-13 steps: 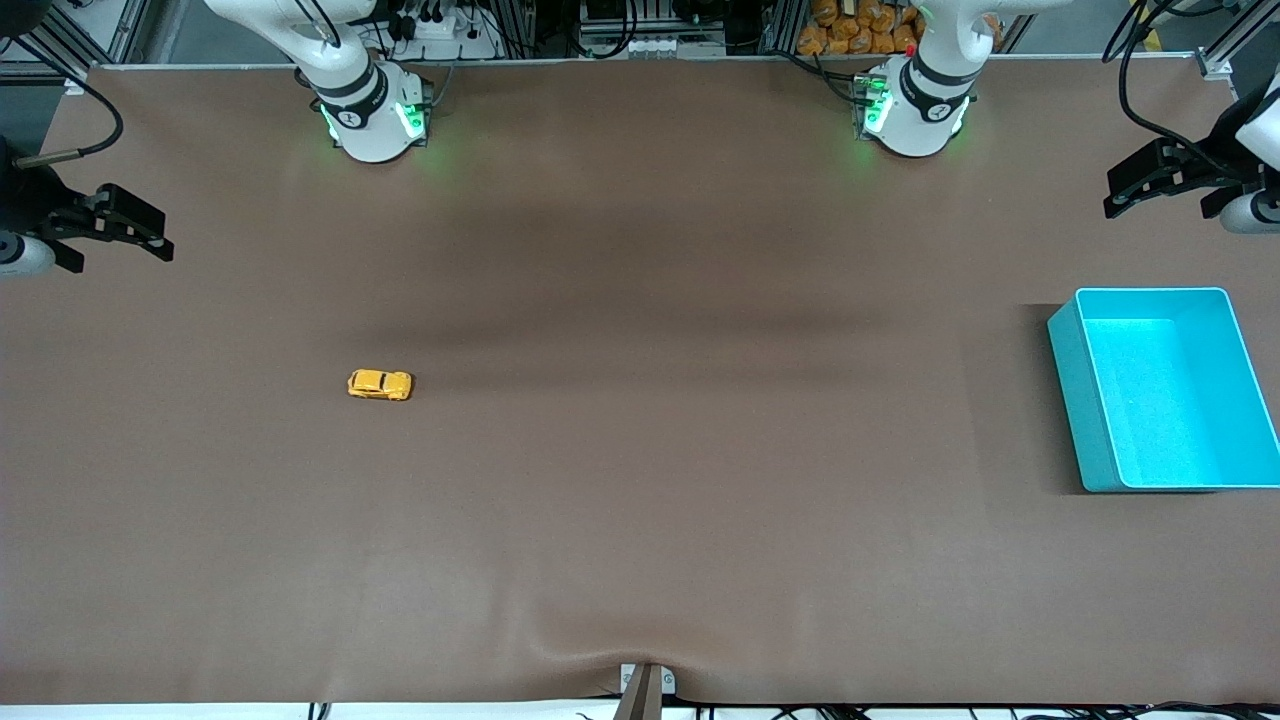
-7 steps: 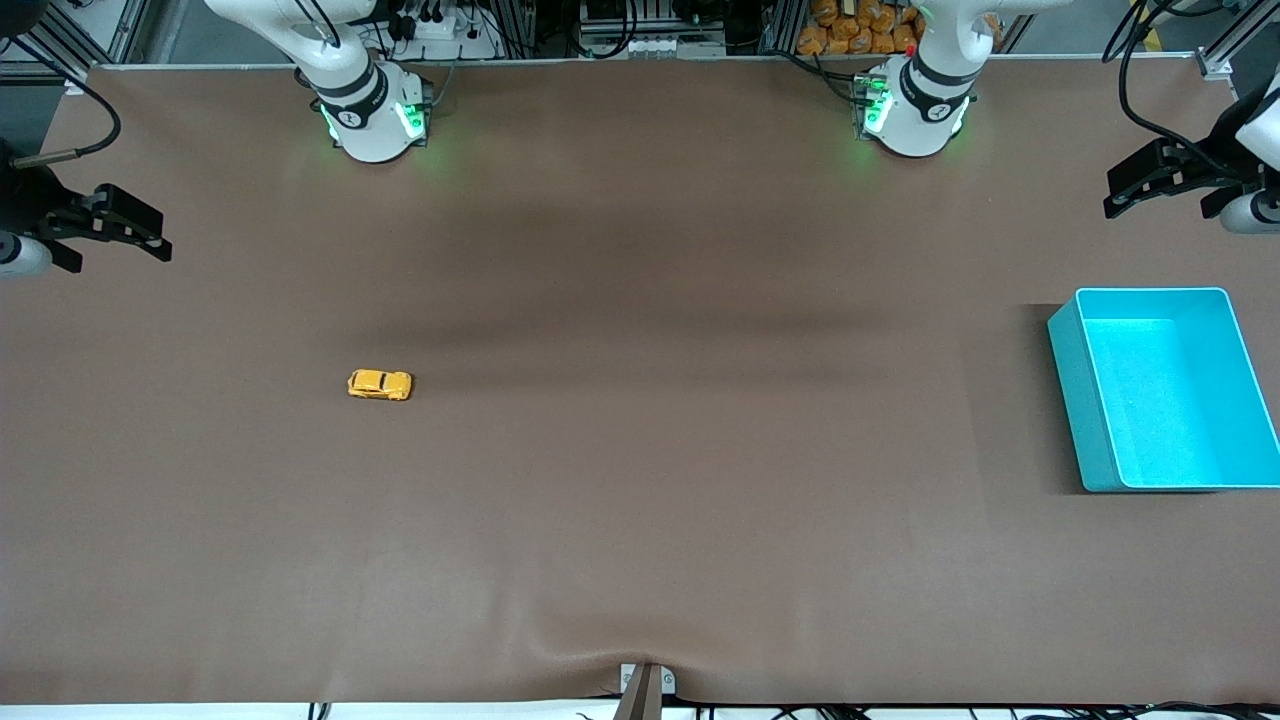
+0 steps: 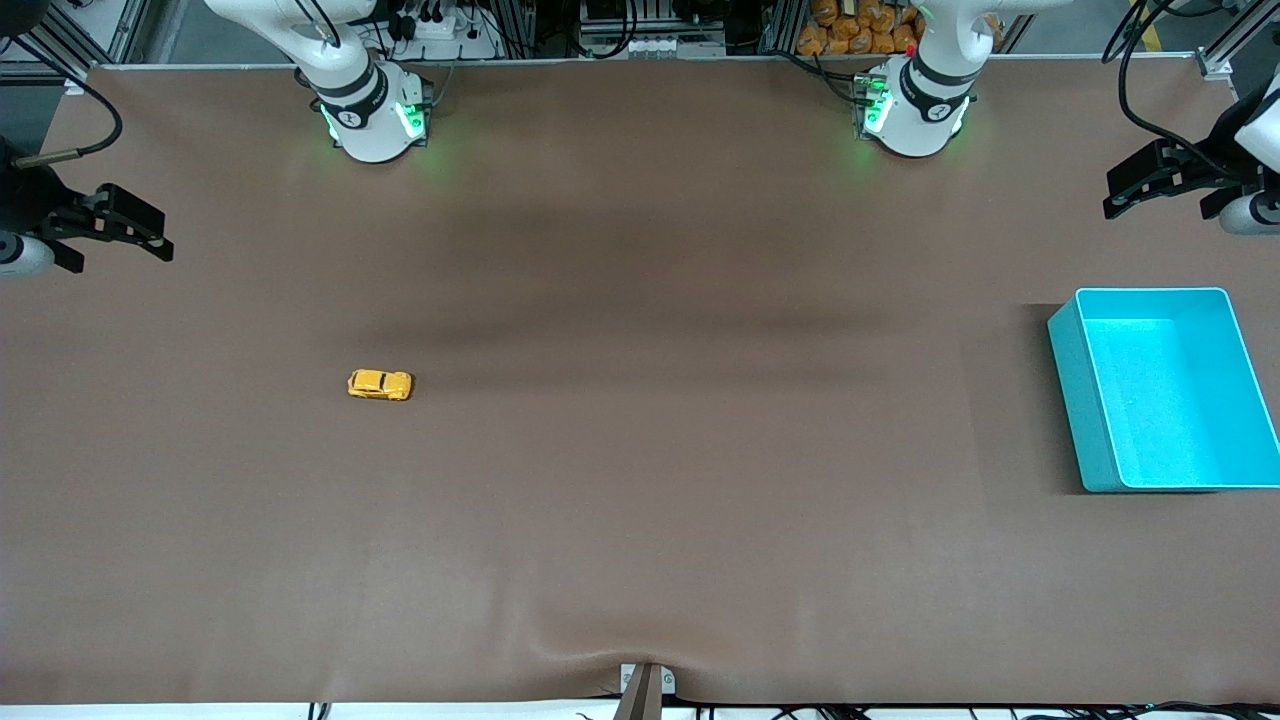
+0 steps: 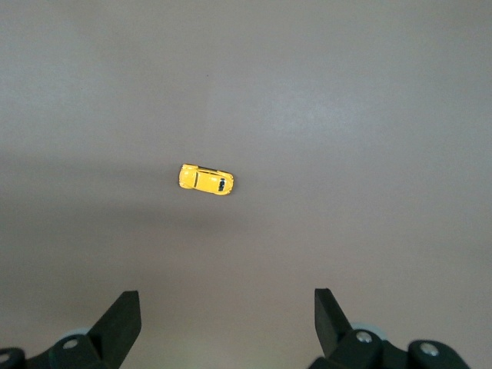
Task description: Wind and store yellow beetle car
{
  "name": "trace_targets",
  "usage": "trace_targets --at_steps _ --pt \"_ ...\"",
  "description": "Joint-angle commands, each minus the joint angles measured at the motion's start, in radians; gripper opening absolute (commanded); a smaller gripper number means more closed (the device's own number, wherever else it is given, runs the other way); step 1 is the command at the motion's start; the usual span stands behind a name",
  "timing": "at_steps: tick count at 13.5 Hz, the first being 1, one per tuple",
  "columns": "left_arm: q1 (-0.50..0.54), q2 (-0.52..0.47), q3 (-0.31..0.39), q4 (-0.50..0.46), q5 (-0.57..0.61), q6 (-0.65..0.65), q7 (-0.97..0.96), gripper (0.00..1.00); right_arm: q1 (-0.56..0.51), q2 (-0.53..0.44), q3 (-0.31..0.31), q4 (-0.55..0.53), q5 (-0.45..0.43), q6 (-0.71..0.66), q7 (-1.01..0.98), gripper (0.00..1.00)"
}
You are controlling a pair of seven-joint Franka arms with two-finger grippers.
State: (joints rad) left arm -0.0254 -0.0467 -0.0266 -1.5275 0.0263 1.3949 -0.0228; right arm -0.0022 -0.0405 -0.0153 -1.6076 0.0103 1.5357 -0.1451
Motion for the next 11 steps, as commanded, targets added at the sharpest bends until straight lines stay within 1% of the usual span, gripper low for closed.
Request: trace_targets --at_steps 1,11 --pt "0.002 0.008 -0.001 0.015 0.021 0.013 0.014 1.0 0.002 -0.01 -0.002 -0.002 0.016 -0.002 -0.01 1.0" --pt "0.002 0.008 0.005 0.012 0.021 0.015 0.014 1.0 -0.009 -0.004 -0.008 -0.002 0.014 0.0 -0.053 1.0"
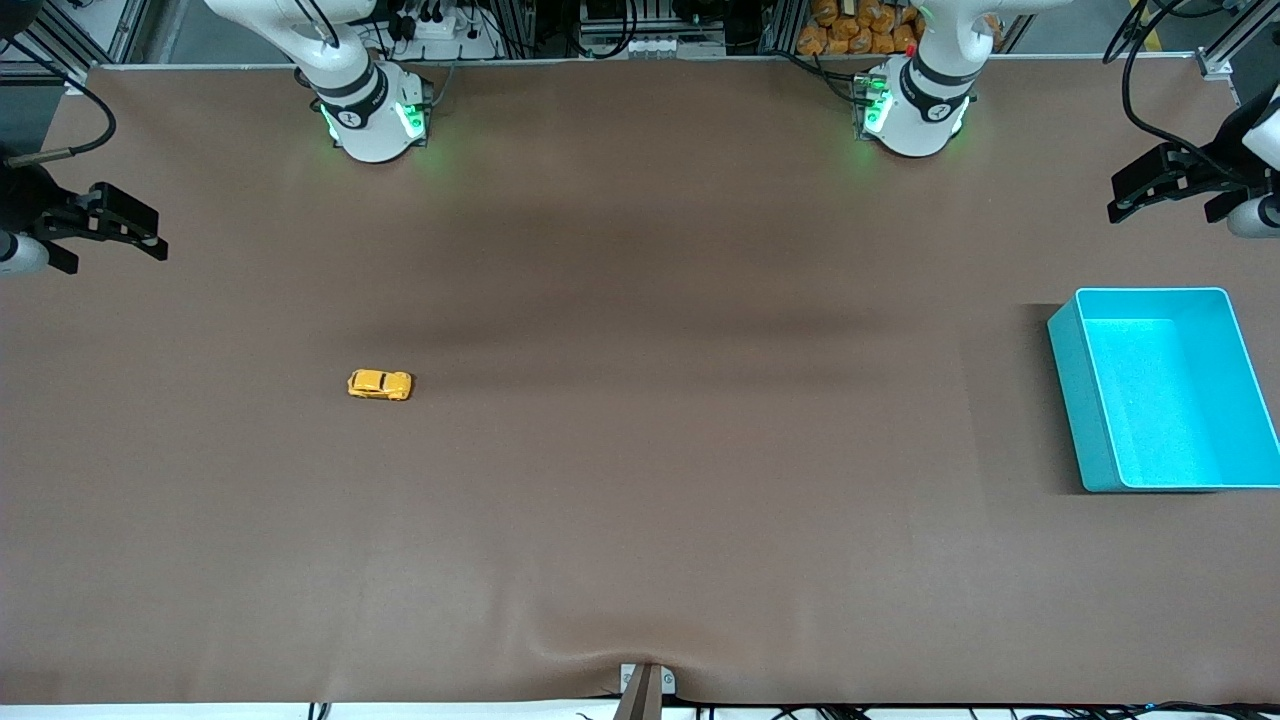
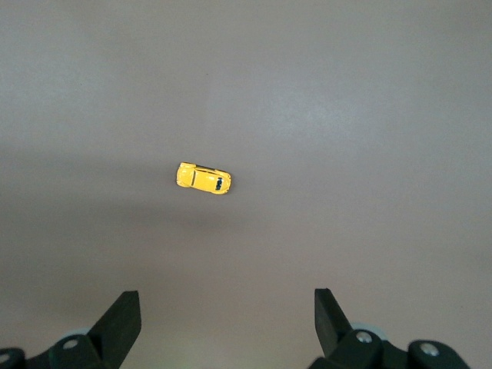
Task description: Wind and store yellow beetle car
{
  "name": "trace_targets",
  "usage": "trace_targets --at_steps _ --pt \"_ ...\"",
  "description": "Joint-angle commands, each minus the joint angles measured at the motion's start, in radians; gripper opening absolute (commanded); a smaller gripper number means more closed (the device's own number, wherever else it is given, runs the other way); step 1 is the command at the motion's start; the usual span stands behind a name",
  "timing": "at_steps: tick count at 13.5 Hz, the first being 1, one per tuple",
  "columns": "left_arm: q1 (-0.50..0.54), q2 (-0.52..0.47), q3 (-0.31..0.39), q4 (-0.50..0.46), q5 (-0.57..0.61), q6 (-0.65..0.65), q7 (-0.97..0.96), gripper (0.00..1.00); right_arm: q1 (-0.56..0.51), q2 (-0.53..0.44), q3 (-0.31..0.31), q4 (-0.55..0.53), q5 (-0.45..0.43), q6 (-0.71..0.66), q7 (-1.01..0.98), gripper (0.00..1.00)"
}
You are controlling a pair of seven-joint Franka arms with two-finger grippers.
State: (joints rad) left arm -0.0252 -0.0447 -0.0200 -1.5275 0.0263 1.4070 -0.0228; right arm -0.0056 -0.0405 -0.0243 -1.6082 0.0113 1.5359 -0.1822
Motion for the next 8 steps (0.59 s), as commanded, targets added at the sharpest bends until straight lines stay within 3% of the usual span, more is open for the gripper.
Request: trace_targets --at_steps 1,8 --pt "0.002 0.006 -0.001 0.012 0.02 0.003 0.015 1.0 -0.004 -0.004 0.001 -0.001 0.013 0.0 -0.016 1.0" --pt "0.002 0.006 -0.001 0.009 0.02 0.003 0.015 1.0 0.027 -0.01 0.009 -0.001 -0.011 -0.022 -0.019 1.0"
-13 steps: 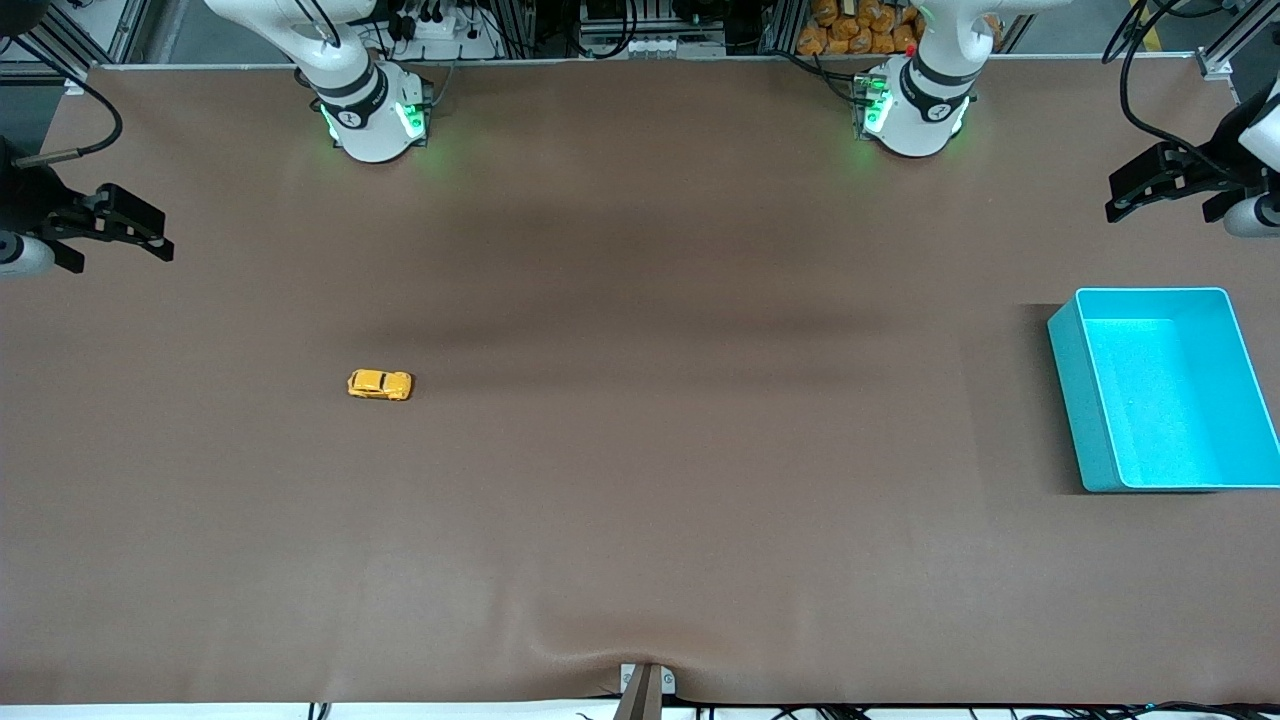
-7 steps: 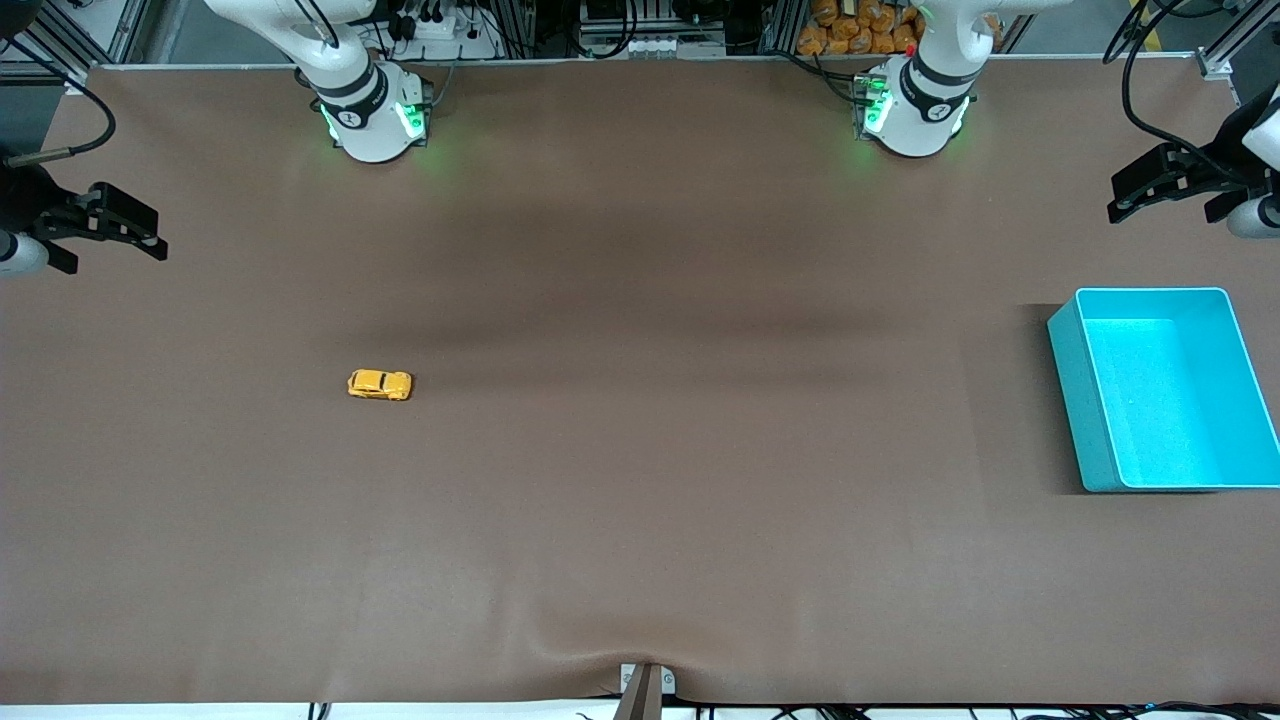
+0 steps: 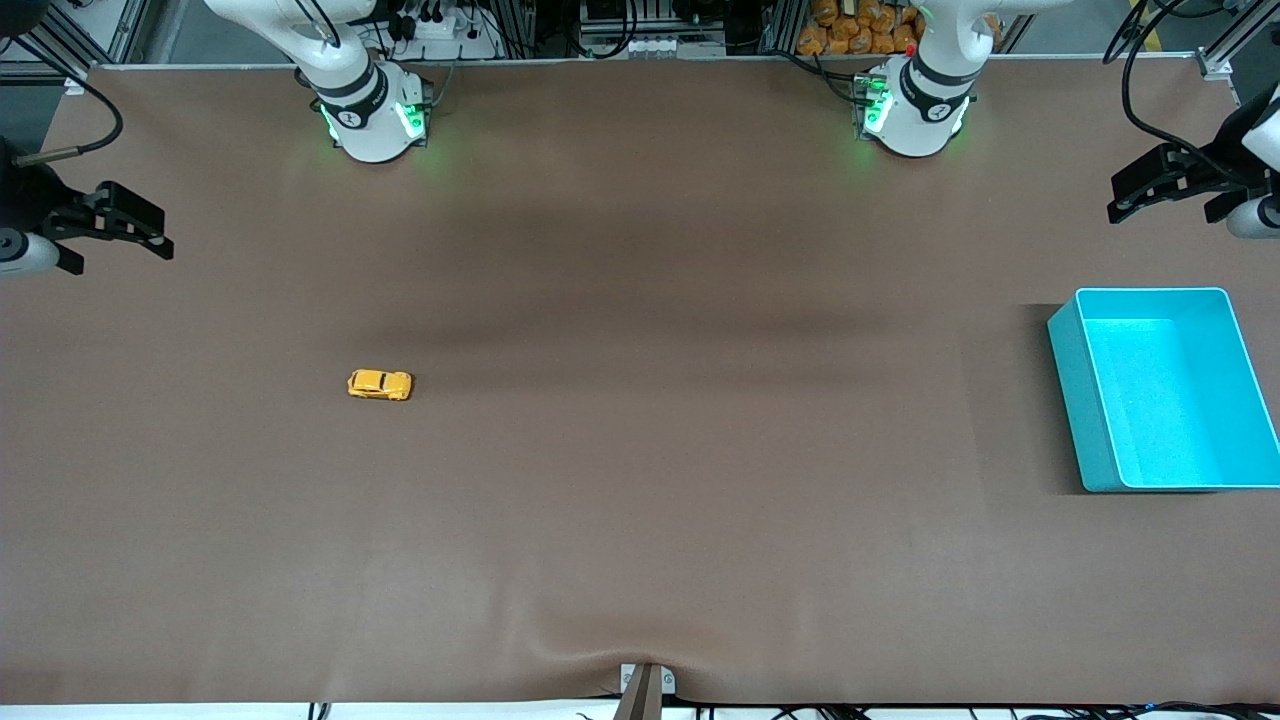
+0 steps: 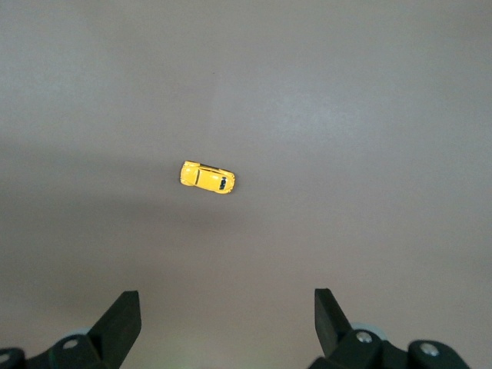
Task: Wind and store yellow beetle car
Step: 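Reach the open right gripper down toward the yellow beetle car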
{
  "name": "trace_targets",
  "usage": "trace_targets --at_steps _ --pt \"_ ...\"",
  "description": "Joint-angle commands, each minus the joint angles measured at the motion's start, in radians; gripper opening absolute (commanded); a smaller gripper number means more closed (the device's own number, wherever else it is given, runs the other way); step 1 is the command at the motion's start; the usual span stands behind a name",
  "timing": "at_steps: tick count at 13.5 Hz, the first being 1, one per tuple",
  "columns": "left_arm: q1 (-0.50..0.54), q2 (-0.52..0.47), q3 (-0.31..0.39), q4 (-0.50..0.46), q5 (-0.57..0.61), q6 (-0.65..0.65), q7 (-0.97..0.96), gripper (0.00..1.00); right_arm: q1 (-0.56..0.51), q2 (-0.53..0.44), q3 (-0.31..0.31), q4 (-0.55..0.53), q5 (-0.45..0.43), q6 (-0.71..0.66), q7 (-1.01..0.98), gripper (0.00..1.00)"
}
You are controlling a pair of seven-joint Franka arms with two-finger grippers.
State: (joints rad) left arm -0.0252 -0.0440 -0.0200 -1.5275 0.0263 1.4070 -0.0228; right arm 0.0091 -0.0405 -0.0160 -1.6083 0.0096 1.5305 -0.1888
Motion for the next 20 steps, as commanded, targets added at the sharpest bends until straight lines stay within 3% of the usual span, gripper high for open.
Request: trace_targets --at_steps 1,7,10,15,20 --pt "0.002 0.006 -0.001 0.009 0.02 0.003 0.015 1.0 0.015 -0.009 0.001 -0.005 -0.013 -0.016 -0.012 1.0" --pt "0.002 0.006 -0.001 0.009 0.02 0.003 0.012 1.0 0.08 -0.002 0.001 -0.033 -0.004 0.005 -0.015 1.0" --pt "0.002 0.006 0.0 0.009 0.02 0.003 0.012 1.0 0.081 -0.004 -0.001 -0.067 -0.004 0.028 -0.108 1.0" --pt "0.002 0.006 -0.001 0.007 0.02 0.003 0.012 1.0 0.077 -0.006 -0.002 -0.22 -0.002 0.189 -0.283 1.0" --pt "0.002 0.01 0.0 0.007 0.02 0.003 0.012 1.0 0.074 0.013 -0.004 -0.301 -0.002 0.293 -0.418 1.0"
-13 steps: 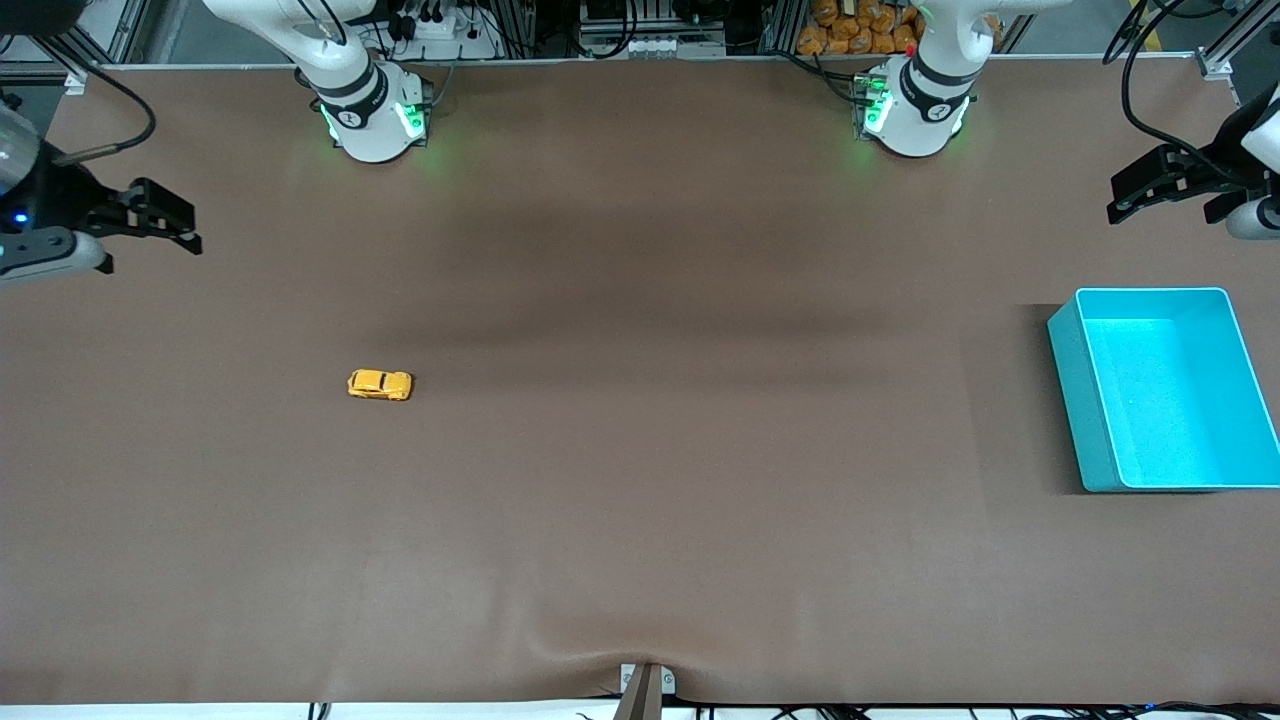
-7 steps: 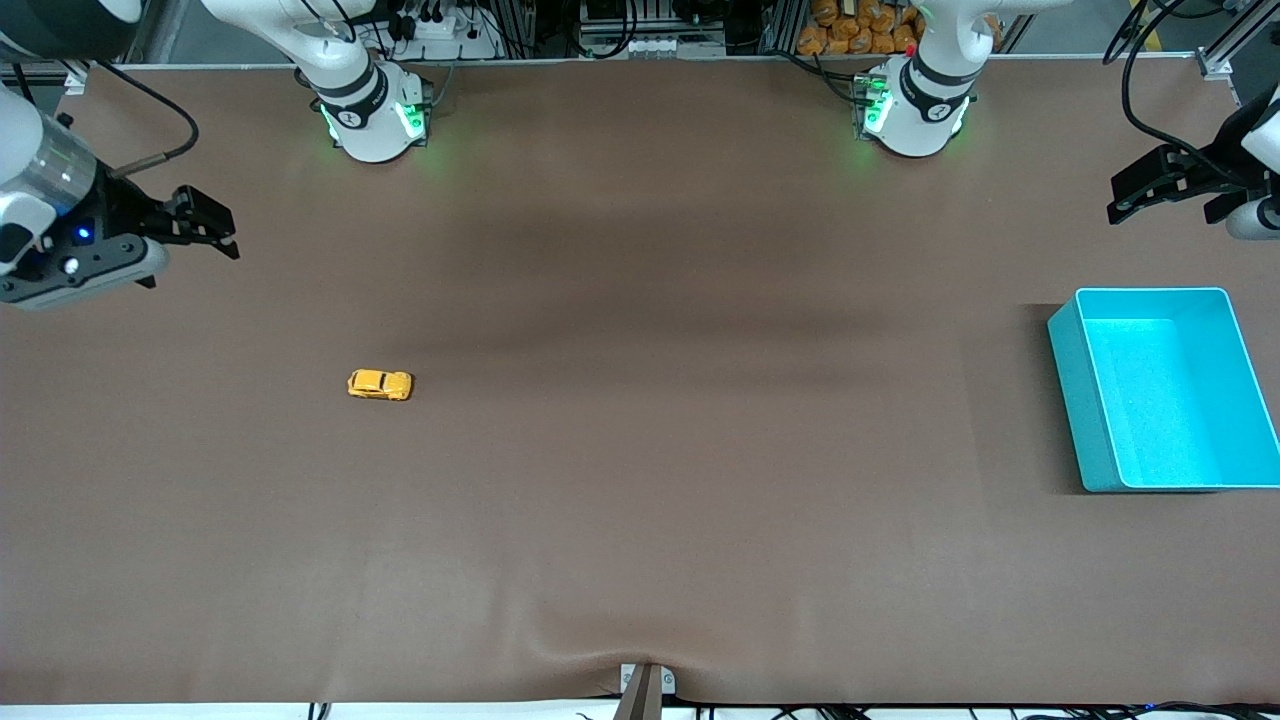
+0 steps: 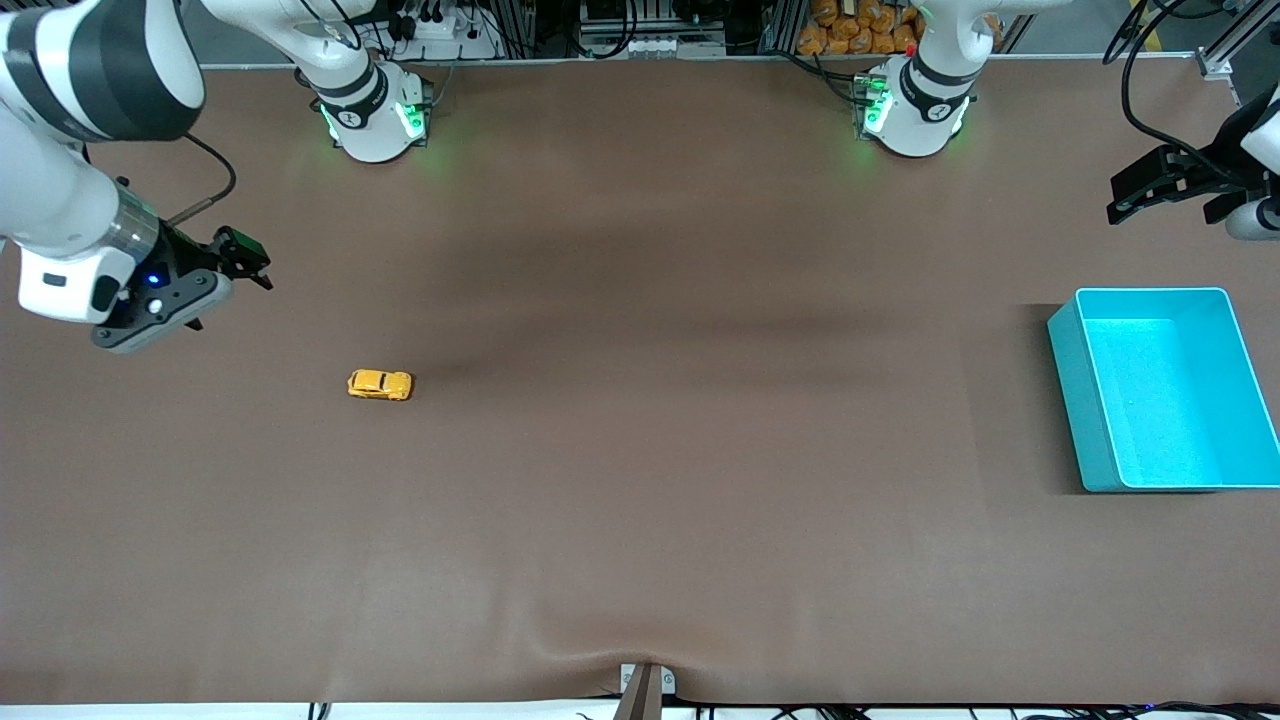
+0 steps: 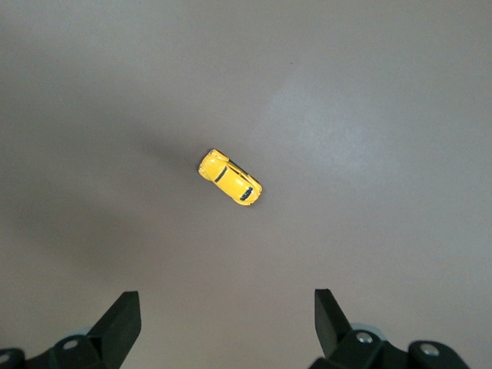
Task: Wind and store yellow beetle car
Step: 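Reach the open right gripper down toward the yellow beetle car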
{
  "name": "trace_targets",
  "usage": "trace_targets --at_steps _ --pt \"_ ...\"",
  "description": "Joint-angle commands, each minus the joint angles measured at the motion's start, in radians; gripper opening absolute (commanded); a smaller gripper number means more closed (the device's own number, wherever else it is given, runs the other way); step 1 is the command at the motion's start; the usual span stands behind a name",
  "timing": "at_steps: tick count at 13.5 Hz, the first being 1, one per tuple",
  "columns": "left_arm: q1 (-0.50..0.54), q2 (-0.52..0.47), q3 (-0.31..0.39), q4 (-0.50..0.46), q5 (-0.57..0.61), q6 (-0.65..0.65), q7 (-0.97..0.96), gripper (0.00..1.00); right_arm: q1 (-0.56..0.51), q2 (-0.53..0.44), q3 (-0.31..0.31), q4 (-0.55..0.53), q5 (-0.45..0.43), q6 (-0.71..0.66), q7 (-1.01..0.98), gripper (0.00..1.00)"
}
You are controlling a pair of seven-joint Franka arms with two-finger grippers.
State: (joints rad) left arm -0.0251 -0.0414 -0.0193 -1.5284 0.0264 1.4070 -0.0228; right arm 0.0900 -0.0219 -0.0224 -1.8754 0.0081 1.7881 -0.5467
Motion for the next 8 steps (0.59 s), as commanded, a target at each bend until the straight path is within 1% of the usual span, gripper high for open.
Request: trace_targets --at_steps 1,8 --pt "0.01 0.009 -0.002 0.008 0.02 0.003 0.012 1.0 -0.006 0.006 0.002 -0.047 -0.002 0.056 -0.117 1.0" --pt "0.013 0.009 -0.002 0.008 0.02 0.003 0.012 1.0 0.005 0.115 0.002 -0.197 -0.002 0.27 -0.502 1.0"
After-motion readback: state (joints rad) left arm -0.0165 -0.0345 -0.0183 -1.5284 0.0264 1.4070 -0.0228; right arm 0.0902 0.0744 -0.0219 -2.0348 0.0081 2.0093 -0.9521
